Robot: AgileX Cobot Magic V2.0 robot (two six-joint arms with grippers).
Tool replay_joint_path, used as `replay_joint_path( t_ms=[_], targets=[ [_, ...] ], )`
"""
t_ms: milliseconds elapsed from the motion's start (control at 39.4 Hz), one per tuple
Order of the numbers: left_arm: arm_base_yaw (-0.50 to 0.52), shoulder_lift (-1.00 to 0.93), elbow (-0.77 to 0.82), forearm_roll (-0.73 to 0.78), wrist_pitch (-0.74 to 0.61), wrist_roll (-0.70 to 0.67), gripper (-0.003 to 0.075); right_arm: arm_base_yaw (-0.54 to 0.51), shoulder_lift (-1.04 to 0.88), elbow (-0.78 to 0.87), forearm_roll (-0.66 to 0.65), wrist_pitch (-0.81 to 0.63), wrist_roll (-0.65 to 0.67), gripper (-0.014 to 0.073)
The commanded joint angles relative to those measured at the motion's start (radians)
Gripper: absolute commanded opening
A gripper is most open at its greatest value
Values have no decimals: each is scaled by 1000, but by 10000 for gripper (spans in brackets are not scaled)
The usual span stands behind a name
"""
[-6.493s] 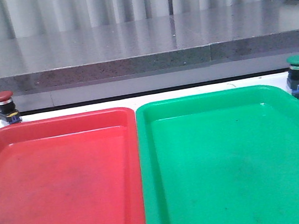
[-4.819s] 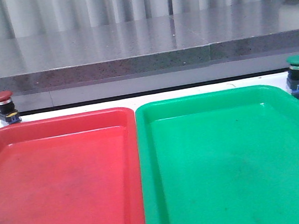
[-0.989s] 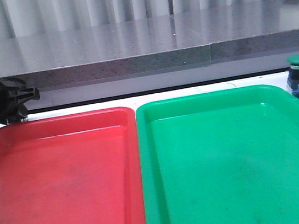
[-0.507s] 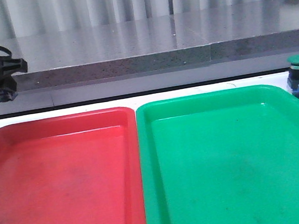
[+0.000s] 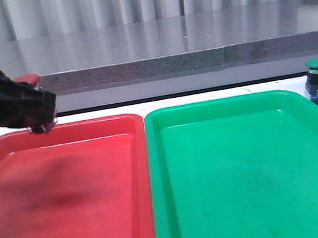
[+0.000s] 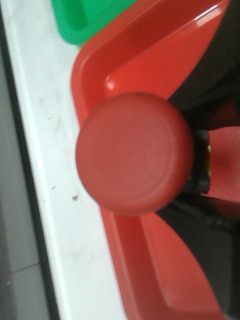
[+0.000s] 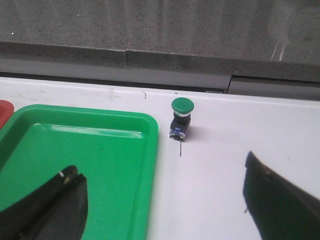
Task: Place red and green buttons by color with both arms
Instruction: 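Carry the button over the red tray and lower it in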
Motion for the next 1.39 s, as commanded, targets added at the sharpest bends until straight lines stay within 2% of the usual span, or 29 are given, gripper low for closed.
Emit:
replay_joint_path(
  t_ms=[0,203,431,533,609,736,989,1040,1217,1370],
  targets=[
    [-52,-20,21,-4,-111,-2,61,-3,13,-36,-7,-71,-5,645],
    [-97,48,93,-8,-282,-4,65,-3,13,-36,-7,-71,-5,645],
    [-97,111,102,-38,-282,-4,66,-3,13,-36,-7,-71,-5,645],
    [-97,118,102,-38,-275,-4,92,-3,13,-36,-7,-71,-5,645],
    [-97,118,102,-53,-260,-4,136,-3,13,-36,-7,-71,-5,645],
    [-97,118,105,-55,-262,-4,255,-3,13,-36,-7,-70,-5,645],
    [-97,93,105,-59,-267,-4,608,-3,13,-36,-7,-55,-5,645],
    [-97,78,105,-59,-262,-4,655,-3,13,-36,-7,-47,-5,645],
    [-97,16,105,-59,-250,-4,673,-3,13,-36,-7,-32,-5,645],
    [-97,-55,105,-59,-182,-4,673,-3,13,-36,-7,-36,-5,645]
  ],
)
